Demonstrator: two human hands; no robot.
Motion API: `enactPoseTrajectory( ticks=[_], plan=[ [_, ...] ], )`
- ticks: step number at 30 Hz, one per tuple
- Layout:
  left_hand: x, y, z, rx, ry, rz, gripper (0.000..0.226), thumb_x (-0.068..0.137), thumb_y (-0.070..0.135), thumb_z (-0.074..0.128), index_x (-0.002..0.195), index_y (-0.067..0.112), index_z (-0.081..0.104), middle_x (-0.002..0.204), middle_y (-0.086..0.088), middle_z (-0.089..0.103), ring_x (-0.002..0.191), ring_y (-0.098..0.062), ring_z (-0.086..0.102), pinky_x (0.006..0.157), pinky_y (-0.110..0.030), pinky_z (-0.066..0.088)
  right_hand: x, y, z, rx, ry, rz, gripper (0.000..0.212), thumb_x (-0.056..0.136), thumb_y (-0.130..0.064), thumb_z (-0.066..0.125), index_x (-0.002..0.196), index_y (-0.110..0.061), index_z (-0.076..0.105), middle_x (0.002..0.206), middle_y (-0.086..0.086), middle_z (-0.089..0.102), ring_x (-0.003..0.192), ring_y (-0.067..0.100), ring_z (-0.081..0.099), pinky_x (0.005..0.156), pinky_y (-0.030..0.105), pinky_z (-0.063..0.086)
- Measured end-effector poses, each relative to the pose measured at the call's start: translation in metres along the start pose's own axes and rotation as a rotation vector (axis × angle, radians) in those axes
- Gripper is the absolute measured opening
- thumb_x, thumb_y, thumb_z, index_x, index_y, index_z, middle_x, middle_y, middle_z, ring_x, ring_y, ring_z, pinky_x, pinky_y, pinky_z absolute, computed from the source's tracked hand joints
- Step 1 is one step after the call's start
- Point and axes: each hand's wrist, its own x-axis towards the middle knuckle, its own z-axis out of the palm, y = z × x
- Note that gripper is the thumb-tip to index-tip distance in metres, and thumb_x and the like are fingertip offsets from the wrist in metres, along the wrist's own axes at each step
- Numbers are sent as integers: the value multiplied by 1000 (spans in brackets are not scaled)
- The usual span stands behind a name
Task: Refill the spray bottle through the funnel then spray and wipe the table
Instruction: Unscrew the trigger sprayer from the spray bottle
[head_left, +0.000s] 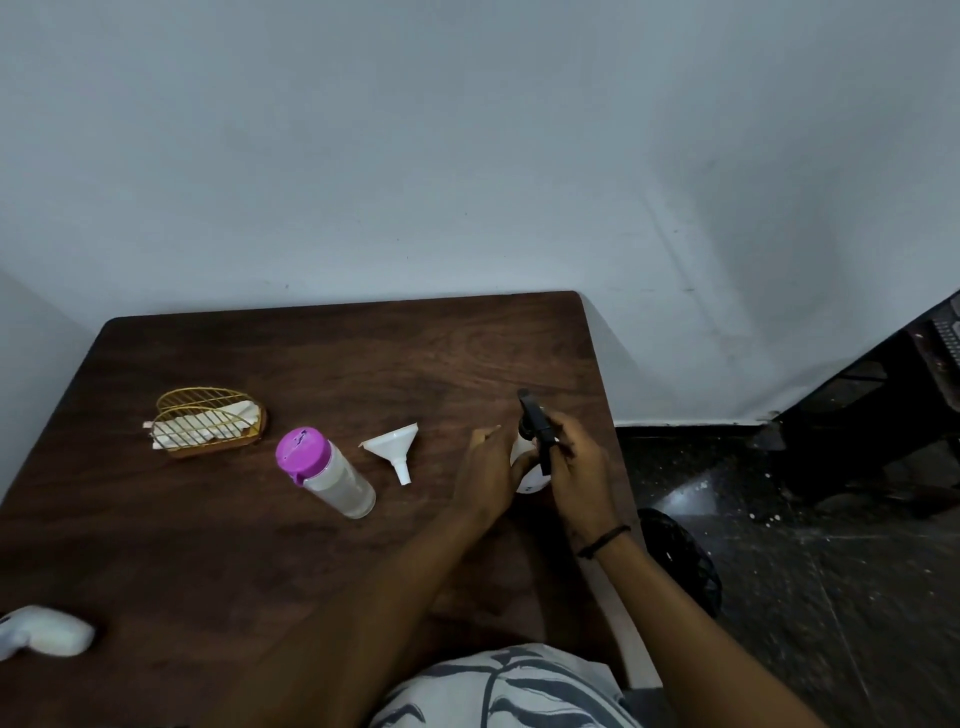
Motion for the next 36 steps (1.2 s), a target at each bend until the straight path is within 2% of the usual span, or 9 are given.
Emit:
enactPoseTrajectory(
  ticks=[4,10,15,19,23,26,28,32,36],
  plan=[
    [-1,1,-3,-17,-15,6,28,96,25,56,122,17,59,118,-4,63,119,-17,47,90,-27,42,3,3,-2,6,-17,-52,38,92,4,57,126,-13,62,126,0,64,119,13,59,98,33,52],
    [-4,4,-4,-56,-14,-2,13,95,18,57,106,24,61,107,5,60,114,-13,47,85,-24,42,14,2,3,-66,17,-90,22,82,-10,73,103,-9,66,102,1,65,96,9,62,81,32,54],
    [-2,4,-7,-13,-29,15,29,96,24,57,124,20,56,116,0,62,118,-16,47,91,-27,41,6,0,6,-41,30,-35,39,90,-2,63,126,-16,62,120,-6,67,111,6,63,94,24,52],
    [-1,0,-4,11,-27,-6,34,95,26,58,128,19,54,120,-7,61,118,-18,49,93,-31,45,3,4,7,-53,-26,16,43,93,3,55,133,-13,58,124,3,66,115,16,62,98,31,52],
    [-4,-1,-4,-40,-34,-9,13,93,22,50,99,29,59,107,4,63,110,-10,49,81,-21,42,6,-6,7,-83,-5,-25,36,85,-6,70,121,-6,64,123,6,58,109,11,58,90,17,49],
    [-3,1,-3,-3,-29,-1,12,95,20,49,92,29,57,104,7,60,107,-10,48,80,-22,40,10,-14,5,-98,60,-44,41,78,-35,65,107,-6,67,111,3,58,98,12,59,85,27,53],
    [-2,-2,-3,21,-47,7,12,95,27,47,97,30,59,105,6,63,108,-12,51,81,-24,41,10,-12,8,-94,56,-48,35,83,-26,71,114,-10,66,112,0,63,102,11,61,88,34,54],
    [-1,-3,-4,54,-58,16,27,96,34,47,119,24,56,114,5,64,111,-11,50,87,-28,46,3,-6,11,-107,29,-23,52,94,-7,60,144,-16,46,137,3,59,122,16,58,102,39,50],
    [-3,-1,-4,42,-41,11,22,97,27,50,117,20,56,113,2,63,110,-12,47,86,-30,47,1,-11,9,-161,-10,-38,48,95,-2,56,142,-12,48,130,-2,58,116,11,55,101,39,50]
  ],
)
